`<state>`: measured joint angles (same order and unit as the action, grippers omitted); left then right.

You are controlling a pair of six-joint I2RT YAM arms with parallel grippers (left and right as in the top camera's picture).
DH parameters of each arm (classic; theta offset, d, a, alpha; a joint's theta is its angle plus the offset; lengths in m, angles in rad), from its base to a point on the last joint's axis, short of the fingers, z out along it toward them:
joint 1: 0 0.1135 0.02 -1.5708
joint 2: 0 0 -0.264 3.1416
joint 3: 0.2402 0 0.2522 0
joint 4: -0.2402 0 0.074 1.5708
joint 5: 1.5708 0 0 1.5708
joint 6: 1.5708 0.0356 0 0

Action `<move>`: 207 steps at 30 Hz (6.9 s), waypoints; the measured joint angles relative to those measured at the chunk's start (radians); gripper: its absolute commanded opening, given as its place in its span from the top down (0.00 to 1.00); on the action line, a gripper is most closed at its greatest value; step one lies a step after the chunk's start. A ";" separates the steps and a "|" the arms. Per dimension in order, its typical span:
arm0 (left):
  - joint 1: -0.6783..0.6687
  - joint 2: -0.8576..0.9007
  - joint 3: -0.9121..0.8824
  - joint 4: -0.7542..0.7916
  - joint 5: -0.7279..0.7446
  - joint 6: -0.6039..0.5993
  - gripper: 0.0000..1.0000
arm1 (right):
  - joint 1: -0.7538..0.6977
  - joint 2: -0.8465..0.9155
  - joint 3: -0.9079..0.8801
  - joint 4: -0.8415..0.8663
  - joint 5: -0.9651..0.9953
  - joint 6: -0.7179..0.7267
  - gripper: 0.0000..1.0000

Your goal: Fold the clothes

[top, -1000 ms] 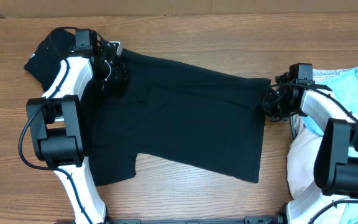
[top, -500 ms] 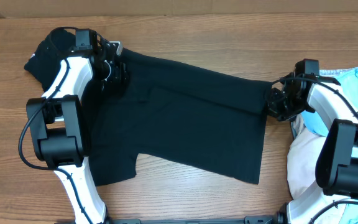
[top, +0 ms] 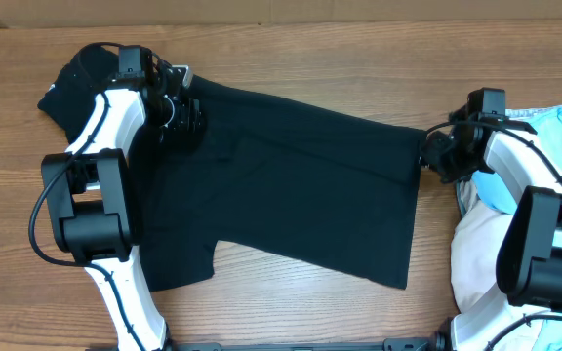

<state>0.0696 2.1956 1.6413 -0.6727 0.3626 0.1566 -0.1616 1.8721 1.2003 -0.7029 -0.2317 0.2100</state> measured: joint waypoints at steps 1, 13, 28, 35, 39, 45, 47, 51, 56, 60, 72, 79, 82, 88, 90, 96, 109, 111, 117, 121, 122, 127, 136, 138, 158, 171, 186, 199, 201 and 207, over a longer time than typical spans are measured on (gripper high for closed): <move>0.000 0.000 0.000 0.000 0.000 0.000 0.36 | -0.001 0.000 0.001 0.025 -0.002 0.000 0.51; 0.000 0.000 0.000 -0.003 0.000 0.000 0.34 | -0.002 0.000 0.001 0.200 -0.029 0.026 0.43; 0.000 0.000 0.000 -0.009 0.000 0.000 0.33 | -0.008 0.095 0.002 0.211 -0.071 0.021 0.96; 0.000 0.000 0.000 -0.009 0.000 0.000 0.32 | -0.076 0.092 0.024 0.142 -0.071 0.015 0.74; 0.000 0.000 0.000 -0.009 0.000 -0.001 0.27 | -0.102 0.079 0.025 0.135 -0.075 -0.011 0.52; 0.000 0.000 0.000 -0.010 0.000 -0.003 0.21 | -0.100 0.061 0.029 0.087 -0.109 -0.047 0.53; 0.000 0.000 0.002 -0.024 0.000 0.000 0.19 | -0.100 0.044 0.029 0.050 -0.127 -0.057 0.52; 0.007 0.000 0.067 -0.137 0.000 0.000 0.20 | -0.100 -0.047 0.031 -0.040 -0.185 -0.081 0.51; 0.024 -0.023 0.287 -0.349 -0.004 0.000 0.16 | -0.097 -0.274 0.058 -0.139 -0.229 -0.086 0.47; 0.031 -0.111 0.399 -0.530 -0.012 -0.006 0.19 | -0.091 -0.446 0.090 -0.285 -0.249 -0.058 0.46; 0.080 -0.185 0.203 -0.784 -0.225 -0.214 0.28 | -0.090 -0.456 -0.003 -0.568 -0.259 -0.014 0.37; 0.230 -0.179 -0.047 -0.731 -0.230 -0.267 0.34 | -0.087 -0.456 -0.240 -0.493 -0.259 0.072 0.50; 0.288 -0.179 -0.089 -0.728 -0.205 -0.266 0.36 | -0.087 -0.455 -0.359 -0.438 -0.259 0.133 0.49; 0.288 -0.179 -0.093 -0.779 -0.175 -0.248 0.34 | -0.086 -0.455 -0.539 -0.396 -0.259 0.210 0.49; 0.283 -0.182 -0.093 -0.784 -0.169 -0.236 0.34 | -0.086 -0.455 -0.568 -0.389 -0.259 0.220 0.49; 0.277 -0.301 -0.110 -0.782 -0.158 -0.229 0.32 | -0.086 -0.455 -0.599 -0.381 -0.257 0.234 0.49; 0.270 -0.554 -0.478 -0.612 -0.158 -0.288 0.18 | -0.085 -0.455 -0.600 -0.423 -0.145 0.328 0.59; 0.270 -0.552 -0.524 -0.586 -0.158 -0.293 0.18 | -0.085 -0.455 -0.600 -0.416 -0.131 0.341 0.62; 0.270 -0.552 -0.563 -0.552 -0.160 -0.305 0.14 | -0.085 -0.455 -0.639 -0.356 -0.117 0.367 0.64; 0.270 -0.552 -0.564 -0.552 -0.177 -0.309 0.09 | -0.085 -0.455 -0.687 -0.346 -0.124 0.378 0.64; 0.270 -0.552 -0.564 -0.552 -0.182 -0.309 0.08 | -0.085 -0.455 -0.690 -0.348 -0.127 0.381 0.71; 0.270 -0.552 -0.564 -0.552 -0.193 -0.311 0.08 | -0.085 -0.455 -0.693 -0.341 -0.143 0.388 0.88; 0.270 -0.552 -0.564 -0.553 -0.226 -0.312 0.07 | -0.085 -0.455 -0.654 -0.345 -0.132 0.383 0.58; 0.270 -0.552 -0.564 -0.552 -0.229 -0.312 0.07 | -0.085 -0.455 -0.649 -0.347 -0.129 0.376 0.55; 0.270 -0.552 -0.564 -0.543 -0.237 -0.312 0.04 | -0.085 -0.455 -0.629 -0.375 -0.126 0.380 0.96; 0.270 -0.552 -0.701 -0.400 -0.278 -0.349 0.37 | -0.085 -0.455 -0.464 -0.451 -0.146 0.339 0.96; 0.271 -0.552 -0.800 -0.219 -0.270 -0.367 0.39 | -0.085 -0.455 -0.464 -0.457 -0.147 0.334 0.96; 0.286 -0.552 -0.752 -0.145 -0.243 -0.368 0.39 | -0.085 -0.455 -0.464 -0.455 -0.147 0.320 0.96; 0.286 -0.552 -0.752 -0.188 -0.238 -0.367 0.39 | -0.085 -0.455 -0.464 -0.458 -0.147 0.319 0.96; 0.285 -0.552 -0.752 -0.281 -0.229 -0.367 0.42 | -0.085 -0.455 -0.464 -0.459 -0.148 0.317 0.96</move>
<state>0.3546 1.6432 0.8890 -0.9539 0.1337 -0.2104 -0.2462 1.4166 0.7361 -1.1618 -0.3794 0.5266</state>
